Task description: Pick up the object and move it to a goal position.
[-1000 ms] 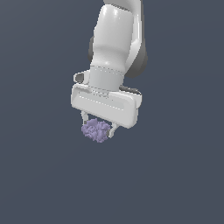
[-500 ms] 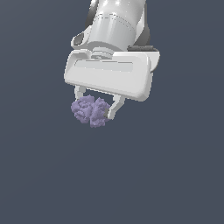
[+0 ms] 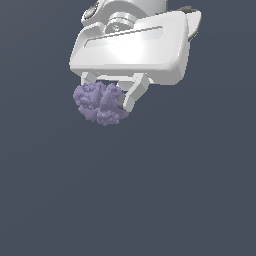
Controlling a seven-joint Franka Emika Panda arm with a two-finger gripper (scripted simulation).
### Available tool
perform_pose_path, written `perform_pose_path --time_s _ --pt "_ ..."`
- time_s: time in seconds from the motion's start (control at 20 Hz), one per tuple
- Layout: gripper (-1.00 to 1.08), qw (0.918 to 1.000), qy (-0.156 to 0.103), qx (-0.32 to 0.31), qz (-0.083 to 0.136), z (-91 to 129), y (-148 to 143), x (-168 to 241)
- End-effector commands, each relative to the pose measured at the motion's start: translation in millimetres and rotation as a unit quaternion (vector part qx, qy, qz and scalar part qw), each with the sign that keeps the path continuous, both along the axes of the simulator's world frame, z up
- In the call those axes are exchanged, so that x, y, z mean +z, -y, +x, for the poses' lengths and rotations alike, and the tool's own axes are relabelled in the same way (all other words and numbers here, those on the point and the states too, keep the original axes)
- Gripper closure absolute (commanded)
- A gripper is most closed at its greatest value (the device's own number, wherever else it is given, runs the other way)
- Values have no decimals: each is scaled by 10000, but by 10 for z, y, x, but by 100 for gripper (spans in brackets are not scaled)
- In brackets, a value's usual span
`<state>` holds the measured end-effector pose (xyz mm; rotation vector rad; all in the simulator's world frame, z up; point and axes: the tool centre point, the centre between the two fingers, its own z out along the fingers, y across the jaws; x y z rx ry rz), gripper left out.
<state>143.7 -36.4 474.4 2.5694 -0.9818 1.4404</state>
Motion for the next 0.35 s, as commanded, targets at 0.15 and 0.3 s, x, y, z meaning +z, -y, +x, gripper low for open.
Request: perform_pose_path --time_s 0.15,0.3 --pt "108 9999 115 -54 -36 -14 -7 120" --pt "108 9999 125 -59 -40 -14 -10 131"
